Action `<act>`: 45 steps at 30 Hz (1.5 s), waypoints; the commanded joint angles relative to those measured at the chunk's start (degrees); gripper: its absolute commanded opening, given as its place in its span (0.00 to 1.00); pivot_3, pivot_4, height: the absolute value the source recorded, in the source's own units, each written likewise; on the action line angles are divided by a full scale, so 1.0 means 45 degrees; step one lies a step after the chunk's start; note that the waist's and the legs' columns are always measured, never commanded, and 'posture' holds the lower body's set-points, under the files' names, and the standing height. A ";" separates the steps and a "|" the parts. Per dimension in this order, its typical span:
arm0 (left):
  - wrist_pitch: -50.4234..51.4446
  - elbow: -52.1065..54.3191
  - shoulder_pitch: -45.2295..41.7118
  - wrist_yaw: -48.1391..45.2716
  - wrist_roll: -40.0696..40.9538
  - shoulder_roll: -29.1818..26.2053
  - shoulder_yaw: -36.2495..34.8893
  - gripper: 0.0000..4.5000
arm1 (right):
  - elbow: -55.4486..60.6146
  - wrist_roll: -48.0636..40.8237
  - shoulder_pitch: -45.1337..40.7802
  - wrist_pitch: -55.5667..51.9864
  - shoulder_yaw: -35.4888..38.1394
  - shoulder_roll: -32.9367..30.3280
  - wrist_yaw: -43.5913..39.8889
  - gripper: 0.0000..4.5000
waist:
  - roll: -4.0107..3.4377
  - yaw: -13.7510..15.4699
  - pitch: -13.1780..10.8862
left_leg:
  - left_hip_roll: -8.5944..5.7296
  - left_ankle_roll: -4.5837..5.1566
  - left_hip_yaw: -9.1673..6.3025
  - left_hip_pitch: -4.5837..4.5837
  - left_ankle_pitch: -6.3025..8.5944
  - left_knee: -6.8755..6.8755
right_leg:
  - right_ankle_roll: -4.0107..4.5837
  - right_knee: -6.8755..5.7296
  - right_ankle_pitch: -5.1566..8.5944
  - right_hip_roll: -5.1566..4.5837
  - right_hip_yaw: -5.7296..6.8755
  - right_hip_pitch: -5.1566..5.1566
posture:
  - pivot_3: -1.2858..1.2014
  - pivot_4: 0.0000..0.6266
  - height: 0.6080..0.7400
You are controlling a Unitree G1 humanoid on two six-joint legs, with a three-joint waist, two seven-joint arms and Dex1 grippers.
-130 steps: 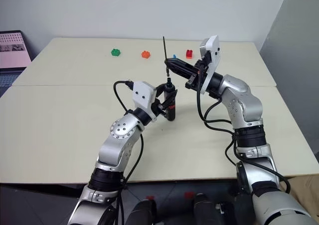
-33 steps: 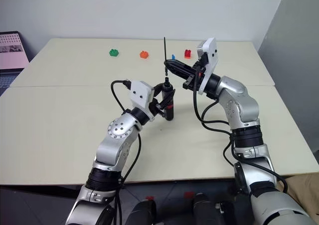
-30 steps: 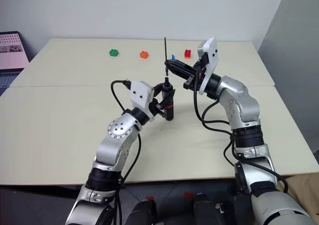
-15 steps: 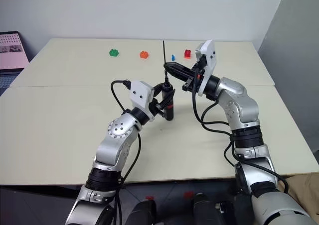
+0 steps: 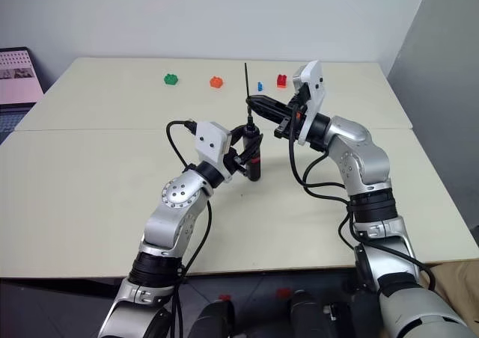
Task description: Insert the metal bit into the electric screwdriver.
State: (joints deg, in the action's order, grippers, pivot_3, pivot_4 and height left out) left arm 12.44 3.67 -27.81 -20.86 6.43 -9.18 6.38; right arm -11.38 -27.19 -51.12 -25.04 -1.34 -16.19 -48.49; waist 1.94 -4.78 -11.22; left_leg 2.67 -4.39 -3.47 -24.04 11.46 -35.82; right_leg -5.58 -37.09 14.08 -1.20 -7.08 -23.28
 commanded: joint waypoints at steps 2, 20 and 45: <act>-0.0293 0.0274 -0.0197 0.0033 -0.0079 -0.0094 -0.0169 0.37 | 0.0368 0.0319 -0.0060 -0.0383 -0.0220 -0.0032 0.0269 0.00 | 0.0000 -0.0001 0.0000 | 0.0000 0.0000 0.0000 0.0000 0.0000 0.0000 | 0.0000 0.0000 0.0000 0.0000 0.0000 0.0000 | 0.52 0.24 1.00; -0.0308 0.0221 -0.0239 0.0101 -0.0100 -0.0078 -0.0207 0.37 | 0.0820 0.0570 0.0332 -0.1171 -0.0545 -0.0257 0.0238 0.00 | 0.0000 -0.0001 0.0000 | 0.0000 0.0000 0.0000 0.0002 0.0000 -0.0001 | 0.0001 -0.0001 0.0000 0.0000 0.0000 0.0000 | 0.52 0.24 1.00; -0.0423 0.0274 -0.0182 -0.0032 -0.0135 -0.0167 -0.0103 0.37 | 0.0950 0.0591 0.0067 -0.2376 -0.0746 -0.0316 0.0333 0.00 | -0.0001 -0.0002 0.0001 | 0.0000 0.0000 0.0001 0.0011 0.0000 -0.0002 | 0.0004 -0.0003 -0.0001 0.0000 -0.0003 0.0002 | 0.52 0.24 1.00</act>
State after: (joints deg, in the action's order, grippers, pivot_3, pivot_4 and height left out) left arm 12.42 3.61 -27.77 -20.89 6.33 -9.50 6.40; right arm -6.38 -25.41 -51.12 -33.49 -2.40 -17.21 -46.21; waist 1.93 -4.79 -11.21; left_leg 2.67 -4.38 -3.47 -23.99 11.46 -35.82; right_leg -5.56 -37.10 14.08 -1.20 -7.09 -23.27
